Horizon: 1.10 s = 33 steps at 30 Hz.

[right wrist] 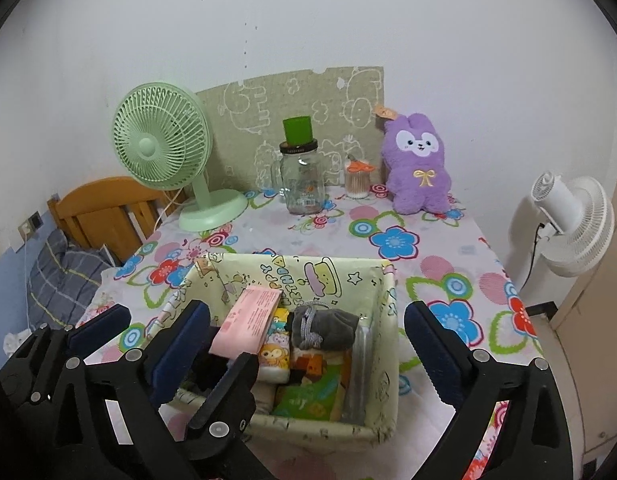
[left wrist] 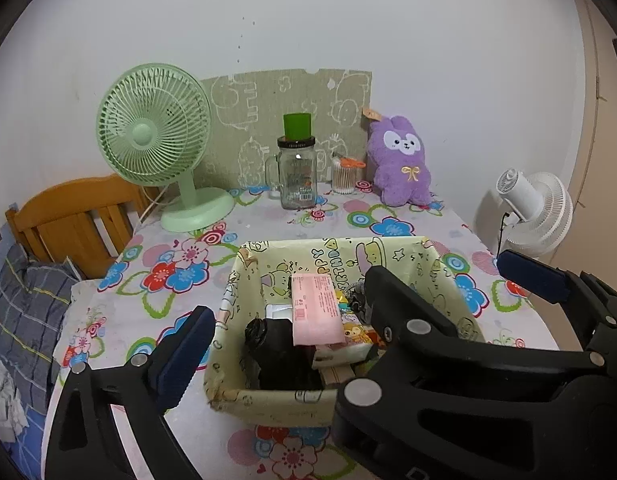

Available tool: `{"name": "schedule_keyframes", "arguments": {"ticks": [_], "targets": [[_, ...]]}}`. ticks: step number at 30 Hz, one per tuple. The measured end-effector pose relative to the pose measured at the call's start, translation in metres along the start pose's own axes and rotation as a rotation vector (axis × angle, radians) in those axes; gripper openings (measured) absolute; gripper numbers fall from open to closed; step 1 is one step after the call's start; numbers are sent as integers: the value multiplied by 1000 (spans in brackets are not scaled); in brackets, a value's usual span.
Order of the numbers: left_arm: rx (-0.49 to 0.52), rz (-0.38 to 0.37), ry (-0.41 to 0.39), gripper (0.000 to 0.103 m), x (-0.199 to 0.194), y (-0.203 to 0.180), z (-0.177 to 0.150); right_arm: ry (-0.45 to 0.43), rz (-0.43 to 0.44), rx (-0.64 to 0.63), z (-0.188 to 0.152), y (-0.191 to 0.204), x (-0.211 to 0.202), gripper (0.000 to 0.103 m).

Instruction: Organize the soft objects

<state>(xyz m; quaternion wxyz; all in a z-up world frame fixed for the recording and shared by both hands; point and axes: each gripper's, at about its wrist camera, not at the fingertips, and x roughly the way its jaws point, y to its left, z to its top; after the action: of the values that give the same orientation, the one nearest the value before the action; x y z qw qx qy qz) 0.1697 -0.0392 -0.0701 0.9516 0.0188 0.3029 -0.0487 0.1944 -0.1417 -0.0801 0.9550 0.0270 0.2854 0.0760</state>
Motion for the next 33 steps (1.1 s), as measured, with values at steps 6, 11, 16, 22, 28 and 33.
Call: {"name": "schedule_keyframes", "arguments": {"ticks": [6,11,16,22,28,33], "targets": [[-4,-15,-24,102,-22,0,-5,-23,-9,3,-4,2,-26,102],[-8,-26,-44,103,-41,1,-8,-34,-20,25,-7,-1,-45,102],[-15,-21,-66,103,-59,5,-9,-60,-47,29,-10,-2,-67,102],[-27,-15,-93,103,-79,12,-12,-95,-73,29,-14,-3,-94,102],[-39,-9,-122,103,-101,20,-16,-119,-88,32,-17,-3,-119,102],[-37,-4,-144,103,-118,26,-20,-138,-108,27,-20,-1,-137,102]]}}
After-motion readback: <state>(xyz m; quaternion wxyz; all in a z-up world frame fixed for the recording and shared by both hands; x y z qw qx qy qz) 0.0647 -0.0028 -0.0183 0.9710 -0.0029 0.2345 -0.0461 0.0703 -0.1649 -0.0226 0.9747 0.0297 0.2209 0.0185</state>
